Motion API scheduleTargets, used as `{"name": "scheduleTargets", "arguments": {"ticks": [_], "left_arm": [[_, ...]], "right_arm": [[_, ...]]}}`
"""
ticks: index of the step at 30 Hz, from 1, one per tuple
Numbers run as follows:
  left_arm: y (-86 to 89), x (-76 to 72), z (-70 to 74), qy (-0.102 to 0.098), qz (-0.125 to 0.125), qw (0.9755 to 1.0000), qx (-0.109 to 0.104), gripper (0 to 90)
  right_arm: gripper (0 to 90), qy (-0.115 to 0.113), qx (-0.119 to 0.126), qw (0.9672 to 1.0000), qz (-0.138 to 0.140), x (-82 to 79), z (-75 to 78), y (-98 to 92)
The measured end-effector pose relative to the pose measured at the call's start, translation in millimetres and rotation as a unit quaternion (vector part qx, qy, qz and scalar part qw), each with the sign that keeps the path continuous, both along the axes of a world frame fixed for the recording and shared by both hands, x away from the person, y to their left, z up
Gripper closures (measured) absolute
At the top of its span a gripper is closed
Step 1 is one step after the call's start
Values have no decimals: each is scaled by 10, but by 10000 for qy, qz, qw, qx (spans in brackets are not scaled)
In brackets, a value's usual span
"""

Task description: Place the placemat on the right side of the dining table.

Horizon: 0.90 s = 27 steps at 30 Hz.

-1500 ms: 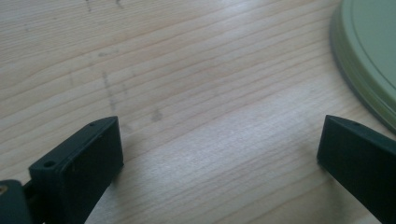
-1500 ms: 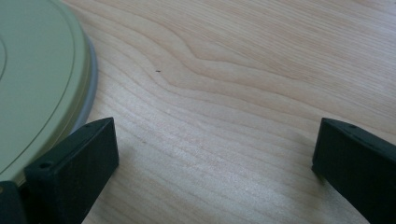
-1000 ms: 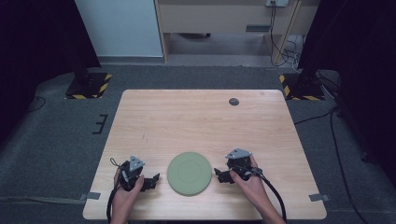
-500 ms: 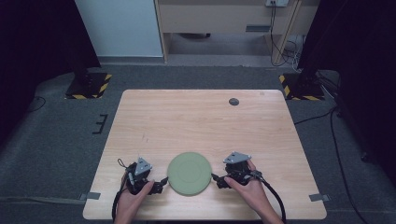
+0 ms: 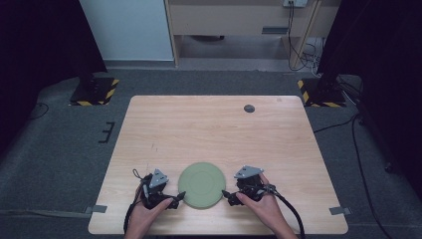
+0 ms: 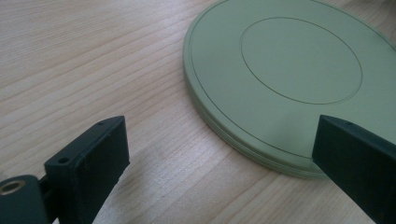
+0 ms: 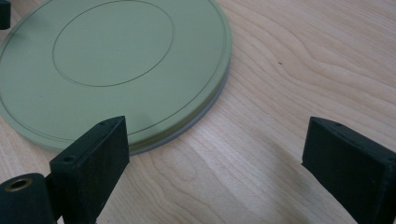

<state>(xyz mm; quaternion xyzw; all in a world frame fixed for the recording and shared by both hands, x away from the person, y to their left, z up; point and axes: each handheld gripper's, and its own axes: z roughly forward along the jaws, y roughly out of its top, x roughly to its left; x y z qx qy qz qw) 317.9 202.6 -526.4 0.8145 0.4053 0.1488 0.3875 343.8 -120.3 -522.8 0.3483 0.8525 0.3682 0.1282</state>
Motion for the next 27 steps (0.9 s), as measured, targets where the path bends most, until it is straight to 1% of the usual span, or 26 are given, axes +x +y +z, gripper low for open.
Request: {"name": "scheduleTargets", "arguments": {"ticks": [6, 8, 9, 10, 13, 15, 18, 23, 27], "left_arm": [[3, -1, 7, 2, 2, 10000, -28, 37], [-2, 8, -9, 42, -5, 10000, -15, 36], [-2, 8, -9, 42, -5, 10000, -15, 36], [-15, 11, -16, 46, -9, 10000, 45, 37], [-39, 17, -21, 43, 15, 10000, 58, 37], [-44, 19, -22, 47, 21, 10000, 51, 36], [-62, 23, -31, 68, 139, 9999, 22, 34], [-80, 39, -32, 70, 198, 9998, 49, 34], [-79, 72, -44, 118, 256, 9996, -6, 30]], "right_arm": [[75, 70, -60, 9999, 122, -29, -34, 70], [68, 69, -71, 9999, 103, -27, -33, 71], [68, 69, -71, 9999, 103, -27, -33, 71], [58, 100, -50, 9999, 44, -20, -43, 72], [57, 90, -56, 9999, 39, -20, -43, 72], [48, 69, -70, 9999, 29, -20, -42, 76], [33, 76, -89, 9999, -14, -13, -45, 82], [26, 59, -135, 9999, -32, -10, -40, 90], [13, 80, -152, 9998, -78, 1, -42, 93]]}}
